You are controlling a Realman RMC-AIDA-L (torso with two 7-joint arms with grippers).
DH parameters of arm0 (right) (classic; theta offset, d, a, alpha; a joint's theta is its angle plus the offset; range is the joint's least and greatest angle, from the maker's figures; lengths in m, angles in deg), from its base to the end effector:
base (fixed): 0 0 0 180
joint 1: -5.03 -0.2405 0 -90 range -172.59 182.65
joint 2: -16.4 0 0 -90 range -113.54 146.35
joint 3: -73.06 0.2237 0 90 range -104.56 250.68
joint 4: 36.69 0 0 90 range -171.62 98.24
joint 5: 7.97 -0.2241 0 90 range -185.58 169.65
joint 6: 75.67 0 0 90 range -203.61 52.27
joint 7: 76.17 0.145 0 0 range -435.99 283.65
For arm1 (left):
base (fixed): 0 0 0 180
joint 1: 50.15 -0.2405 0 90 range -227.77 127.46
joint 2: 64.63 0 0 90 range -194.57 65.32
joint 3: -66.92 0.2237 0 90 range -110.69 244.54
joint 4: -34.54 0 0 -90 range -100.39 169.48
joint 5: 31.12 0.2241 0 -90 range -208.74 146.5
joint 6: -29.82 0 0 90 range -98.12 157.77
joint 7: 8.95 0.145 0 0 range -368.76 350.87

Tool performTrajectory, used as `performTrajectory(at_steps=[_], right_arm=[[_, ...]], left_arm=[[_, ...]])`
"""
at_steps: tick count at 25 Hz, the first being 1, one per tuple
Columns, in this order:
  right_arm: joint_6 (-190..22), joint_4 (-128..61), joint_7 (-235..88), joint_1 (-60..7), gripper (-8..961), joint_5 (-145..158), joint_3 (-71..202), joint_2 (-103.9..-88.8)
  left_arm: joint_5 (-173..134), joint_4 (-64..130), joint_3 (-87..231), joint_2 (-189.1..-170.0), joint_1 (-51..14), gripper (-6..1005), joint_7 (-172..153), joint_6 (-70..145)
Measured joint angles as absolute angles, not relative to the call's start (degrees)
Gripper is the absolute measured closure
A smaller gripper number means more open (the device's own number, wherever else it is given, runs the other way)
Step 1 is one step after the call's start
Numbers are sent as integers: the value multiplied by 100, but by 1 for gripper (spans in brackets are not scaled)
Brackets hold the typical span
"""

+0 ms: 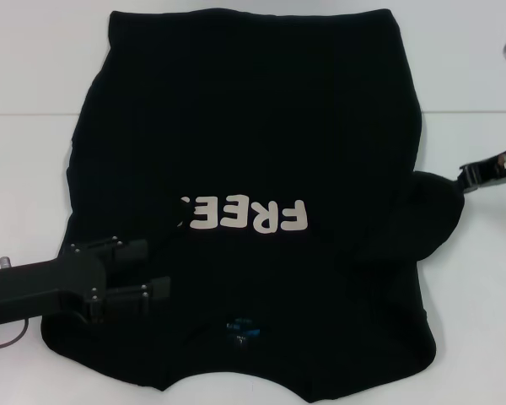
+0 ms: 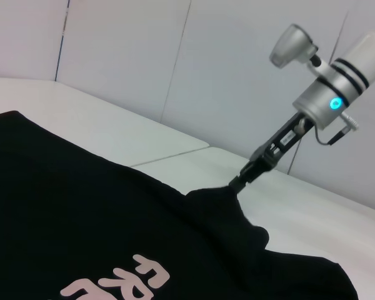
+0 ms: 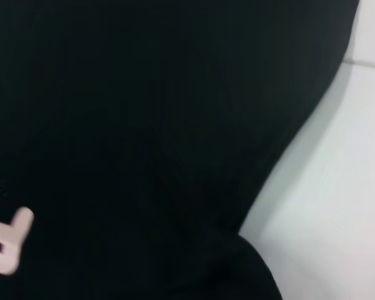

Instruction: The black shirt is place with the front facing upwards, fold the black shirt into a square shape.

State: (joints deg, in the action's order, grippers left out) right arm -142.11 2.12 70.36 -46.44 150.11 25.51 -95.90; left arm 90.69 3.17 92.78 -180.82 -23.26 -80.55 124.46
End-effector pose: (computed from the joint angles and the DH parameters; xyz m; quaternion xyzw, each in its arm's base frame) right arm 0.2316 0.4402 0.0594 -0.8076 0.5034 -0.0732 0.2982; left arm -0.2920 0.2942 0.0329 -0.9224 -0.2413 -0.2592 0.1545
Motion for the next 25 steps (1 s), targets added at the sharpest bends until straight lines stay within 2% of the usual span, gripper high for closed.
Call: performTrajectory(at_steps=[6, 16, 25], right_arm=[[-14403, 304, 7029, -4624, 924, 14472, 2805, -9477], [-14032, -178, 7031, -4767, 921, 13659, 2876, -9412], [-13497, -657, 6611, -4895, 896, 12833, 2858, -9564]], left_arm=[[9069, 317, 9276, -18081, -2330, 197, -8058, 12448], [9045, 317, 9276, -18072, -2340, 199, -8055, 12449], [9010, 317, 9075, -18076, -2360, 199, -8043, 12458]])
